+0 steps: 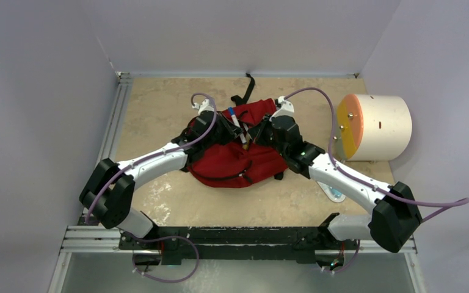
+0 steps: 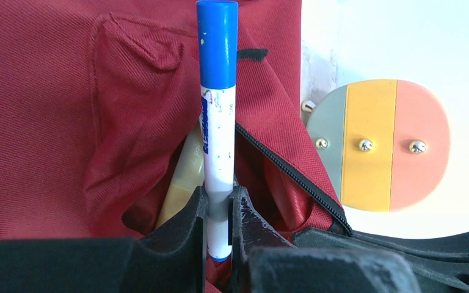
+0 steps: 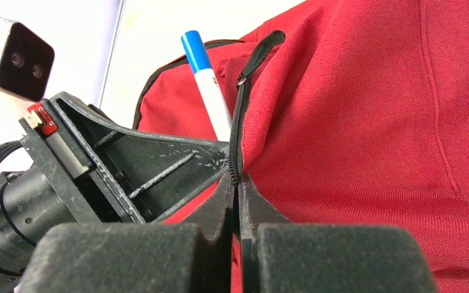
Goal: Pack the student bag
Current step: Place the stationery in the student bag.
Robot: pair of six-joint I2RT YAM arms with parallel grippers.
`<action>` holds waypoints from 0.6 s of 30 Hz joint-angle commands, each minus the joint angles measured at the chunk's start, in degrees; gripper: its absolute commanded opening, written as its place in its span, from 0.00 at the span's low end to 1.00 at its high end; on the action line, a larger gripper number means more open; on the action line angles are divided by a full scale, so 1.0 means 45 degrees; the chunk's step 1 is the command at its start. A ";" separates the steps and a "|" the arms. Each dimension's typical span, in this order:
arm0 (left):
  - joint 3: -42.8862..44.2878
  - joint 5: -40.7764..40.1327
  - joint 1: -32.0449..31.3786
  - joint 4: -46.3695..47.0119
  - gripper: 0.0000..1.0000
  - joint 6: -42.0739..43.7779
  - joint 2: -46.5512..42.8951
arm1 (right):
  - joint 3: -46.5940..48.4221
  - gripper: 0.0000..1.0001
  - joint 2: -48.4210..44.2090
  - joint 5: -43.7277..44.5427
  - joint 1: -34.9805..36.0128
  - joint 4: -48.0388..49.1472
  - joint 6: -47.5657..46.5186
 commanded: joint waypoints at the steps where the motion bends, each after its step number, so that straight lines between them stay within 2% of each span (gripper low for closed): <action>1: 0.0308 -0.0280 -0.0308 0.0795 0.00 -0.0456 -0.0061 | 0.0922 0.00 -0.0543 0.0434 0.0083 0.0541 0.0614; 18: -0.0225 -0.0207 -0.1354 0.0851 0.00 -0.1528 0.0325 | 0.0960 0.00 -0.0852 0.1712 0.0077 0.0442 0.1294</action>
